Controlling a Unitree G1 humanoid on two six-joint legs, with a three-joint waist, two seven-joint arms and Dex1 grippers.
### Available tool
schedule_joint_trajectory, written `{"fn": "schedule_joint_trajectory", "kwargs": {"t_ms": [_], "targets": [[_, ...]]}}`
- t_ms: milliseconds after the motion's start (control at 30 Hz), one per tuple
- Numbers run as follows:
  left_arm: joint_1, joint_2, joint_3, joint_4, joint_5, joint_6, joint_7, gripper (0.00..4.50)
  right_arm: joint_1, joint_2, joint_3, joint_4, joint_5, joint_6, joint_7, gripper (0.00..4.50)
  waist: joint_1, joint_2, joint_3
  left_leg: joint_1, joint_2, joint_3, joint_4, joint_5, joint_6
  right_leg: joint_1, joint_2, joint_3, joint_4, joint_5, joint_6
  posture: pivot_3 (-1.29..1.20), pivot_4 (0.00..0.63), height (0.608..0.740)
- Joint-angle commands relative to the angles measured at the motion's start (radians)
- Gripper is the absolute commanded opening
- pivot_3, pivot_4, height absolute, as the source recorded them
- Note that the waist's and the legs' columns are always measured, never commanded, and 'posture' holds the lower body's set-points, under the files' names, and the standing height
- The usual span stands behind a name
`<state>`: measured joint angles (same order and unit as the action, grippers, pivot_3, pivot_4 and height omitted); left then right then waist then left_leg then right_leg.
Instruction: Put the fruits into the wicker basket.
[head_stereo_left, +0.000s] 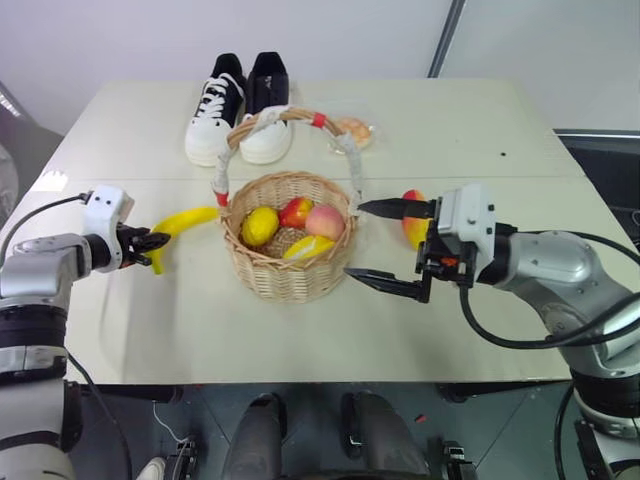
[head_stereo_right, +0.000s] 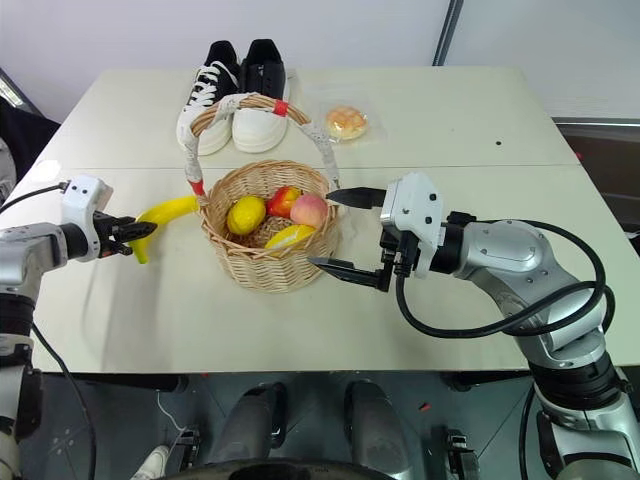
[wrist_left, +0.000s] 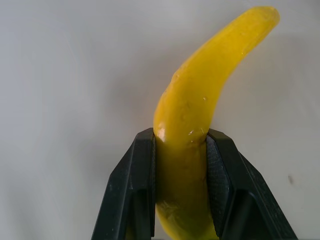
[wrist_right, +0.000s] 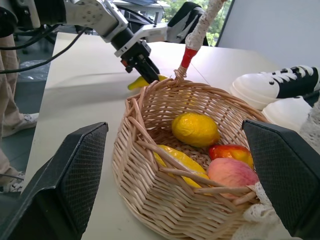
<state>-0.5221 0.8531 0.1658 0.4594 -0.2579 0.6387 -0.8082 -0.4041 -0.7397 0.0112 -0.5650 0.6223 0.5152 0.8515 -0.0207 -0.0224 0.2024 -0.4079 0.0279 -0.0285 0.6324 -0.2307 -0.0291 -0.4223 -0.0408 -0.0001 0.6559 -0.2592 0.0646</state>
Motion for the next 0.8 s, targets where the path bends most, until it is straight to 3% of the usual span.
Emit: {"fn": "schedule_joint_trajectory", "kwargs": {"t_ms": [33, 233, 333, 533, 800], "targets": [[0.133, 0.044, 0.193, -0.141, -0.095, -0.024, -0.032, 0.85, 0.002, -0.004, -0.035, -0.016, -0.005, -0.029, 0.008, 4.5, -0.005, 0.0, 0.0, 0.0, 0.001, 0.0, 0.0, 0.0, 0.0, -0.001, 0.0, 0.0, 0.0, 0.0, 0.0, 0.0, 0.15, 0.74], [0.485, 0.023, 0.501, -0.534, -0.407, 0.112, -0.242, 0.85, 0.018, -0.02, -0.074, 0.008, -0.002, -0.032, 0.026, 4.5, 0.007, 0.0, 0.0, 0.0, 0.004, 0.001, -0.001, 0.0, 0.0, -0.002, -0.002, 0.0, 0.002, 0.0, -0.001, 0.0, 0.15, 0.74], [0.592, 0.004, 0.536, -0.75, -0.548, 0.195, -0.262, 0.85, 0.002, -0.014, -0.094, 0.045, 0.017, -0.027, 0.033, 4.5, 0.011, 0.0, 0.0, 0.0, 0.003, 0.002, 0.0, 0.0, 0.0, 0.0, -0.005, 0.0, 0.0, -0.002, -0.005, 0.0, 0.15, 0.74], [0.35, -0.071, 0.344, -0.972, -0.684, 0.294, 0.021, 0.85, -0.006, -0.005, -0.098, 0.1, 0.009, -0.034, 0.047, 4.5, 0.033, 0.0, 0.0, 0.0, 0.003, 0.003, 0.003, 0.003, -0.005, 0.005, -0.004, -0.001, -0.001, 0.0, -0.008, 0.0, 0.15, 0.74], [0.066, -0.127, 0.008, -0.921, -0.521, 0.273, 0.175, 0.85, 0.032, 0.002, -0.111, 0.079, 0.004, -0.028, 0.019, 4.5, 0.016, -0.001, -0.001, 0.001, 0.003, 0.005, 0.005, 0.003, -0.004, 0.007, 0.0, -0.001, -0.004, 0.003, -0.001, 0.0, 0.15, 0.74]]}}
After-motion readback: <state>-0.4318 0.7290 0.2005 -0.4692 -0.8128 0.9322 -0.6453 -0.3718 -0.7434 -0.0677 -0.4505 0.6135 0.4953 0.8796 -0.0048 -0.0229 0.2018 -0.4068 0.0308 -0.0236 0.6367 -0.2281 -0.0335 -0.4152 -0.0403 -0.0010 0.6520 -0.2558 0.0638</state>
